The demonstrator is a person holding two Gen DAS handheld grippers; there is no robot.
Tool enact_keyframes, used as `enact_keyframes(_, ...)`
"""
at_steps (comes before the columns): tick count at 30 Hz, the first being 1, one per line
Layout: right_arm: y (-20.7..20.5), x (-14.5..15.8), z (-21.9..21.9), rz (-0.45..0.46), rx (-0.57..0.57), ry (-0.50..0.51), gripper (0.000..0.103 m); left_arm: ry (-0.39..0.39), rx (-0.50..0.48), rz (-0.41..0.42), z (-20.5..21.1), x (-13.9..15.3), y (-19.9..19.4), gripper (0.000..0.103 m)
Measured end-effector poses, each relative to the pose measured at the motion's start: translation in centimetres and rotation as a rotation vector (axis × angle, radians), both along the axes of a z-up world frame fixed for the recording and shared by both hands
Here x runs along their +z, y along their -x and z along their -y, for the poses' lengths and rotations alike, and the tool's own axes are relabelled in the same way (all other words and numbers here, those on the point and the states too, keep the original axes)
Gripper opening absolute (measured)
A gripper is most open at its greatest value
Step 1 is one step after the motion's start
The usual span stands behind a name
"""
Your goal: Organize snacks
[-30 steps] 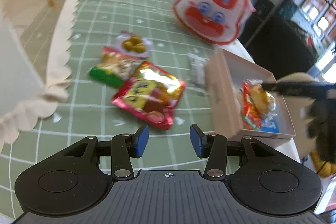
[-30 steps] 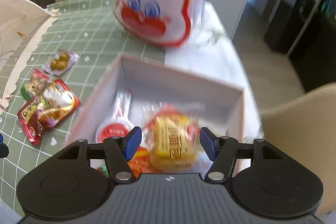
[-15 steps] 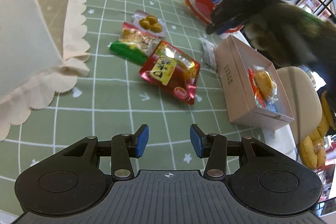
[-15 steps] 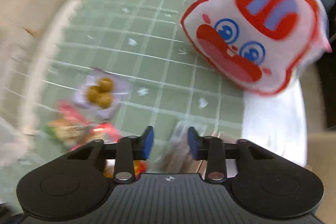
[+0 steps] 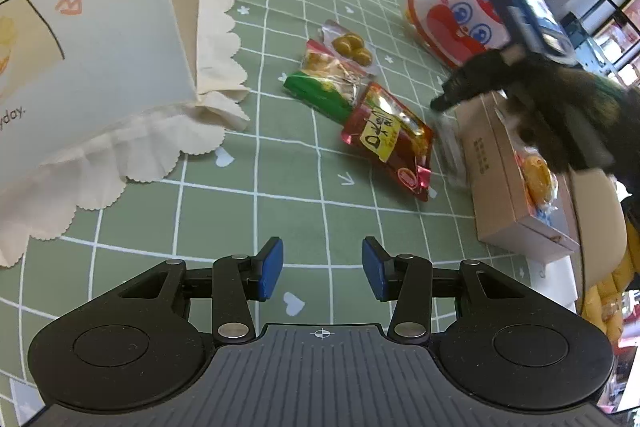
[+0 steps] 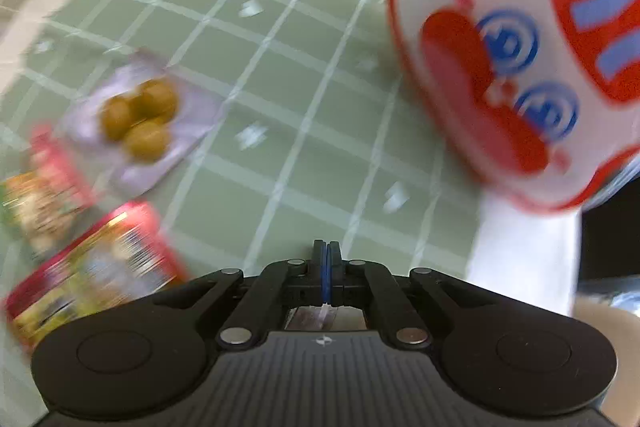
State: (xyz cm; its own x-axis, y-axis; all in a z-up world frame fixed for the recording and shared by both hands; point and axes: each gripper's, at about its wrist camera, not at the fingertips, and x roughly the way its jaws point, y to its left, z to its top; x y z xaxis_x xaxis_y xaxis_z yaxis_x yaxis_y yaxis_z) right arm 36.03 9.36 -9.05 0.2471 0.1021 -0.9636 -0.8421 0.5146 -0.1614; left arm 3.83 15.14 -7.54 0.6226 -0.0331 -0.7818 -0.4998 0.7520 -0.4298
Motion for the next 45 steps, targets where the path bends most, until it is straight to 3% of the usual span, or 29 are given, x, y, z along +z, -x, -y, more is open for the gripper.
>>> enact_keyframes(2, 1.2, 0.3, 1.2, -0.108, 0.012, -0.014, 0.001, 0.000, -0.013, -0.001, 0.4, 0.2, -0.4, 0.048)
enact_keyframes(5, 2.9, 0.6, 3.1, -0.186, 0.020, -0.039, 0.001, -0.002, -0.043, 0.000, 1.7, 0.3, -1.2, 0.048)
enact_keyframes(8, 4.9, 1.3, 5.3, -0.244, -0.003, -0.108, 0.004, -0.001, -0.072, -0.006, 3.0, 0.1, -1.8, 0.048)
enact_keyframes(11, 8.7, 3.7, 8.0, -0.223, -0.009, -0.234, 0.007, -0.002, -0.084, -0.009, 3.7, -0.2, -2.2, 0.048)
enact_keyframes(12, 10.2, 4.6, 8.9, -0.191, -0.002, -0.273, 0.015, -0.007, -0.083, -0.010, 3.8, -0.2, -2.3, 0.048)
enact_keyframes(15, 13.8, 5.8, 12.2, -0.105, -0.022, -0.379, 0.055, -0.017, -0.061, -0.004, 3.6, -0.2, -2.5, 0.048)
enact_keyframes(16, 14.8, 5.8, 13.4, -0.068, -0.039, -0.408, 0.057, -0.023, -0.053, -0.003, 3.5, -0.1, -2.5, 0.048)
enact_keyframes(19, 16.8, 4.6, 16.3, 0.063, -0.096, -0.471, 0.056, -0.045, -0.037, -0.008, 3.4, 0.1, -2.5, 0.048)
enact_keyframes(26, 16.0, 0.2, 17.4, 0.042, -0.218, -0.500, 0.057, -0.086, -0.057, -0.014, 4.1, 1.0, -2.5, 0.048)
enact_keyframes(27, 15.9, -0.1, 17.3, 0.036, -0.231, -0.512, 0.055, -0.098, -0.059, -0.008, 4.0, 1.2, -2.6, 0.048)
enact_keyframes(28, 16.0, -0.3, 17.3, 0.043, -0.240, -0.517, 0.043, -0.110, -0.061, -0.001, 3.9, 1.5, -2.9, 0.048)
enact_keyframes(29, 16.2, -0.4, 17.3, 0.052, -0.239, -0.517, 0.042, -0.124, -0.065, 0.007, 3.6, 1.8, -3.3, 0.048)
enact_keyframes(36, 20.6, -0.1, 19.9, 0.011, -0.204, -0.490, 0.042, -0.247, -0.139, 0.032, 1.2, 2.1, -10.3, 0.048)
enact_keyframes(40, 21.4, 0.5, 22.5, -0.036, -0.196, -0.517, 0.047, -0.189, -0.110, -0.034, -1.5, -0.5, -14.1, 0.048)
enact_keyframes(45, 20.0, 2.6, 22.2, -0.032, -0.203, -0.602, 0.050, -0.081, -0.097, -0.030, -3.3, -1.9, -14.1, 0.048)
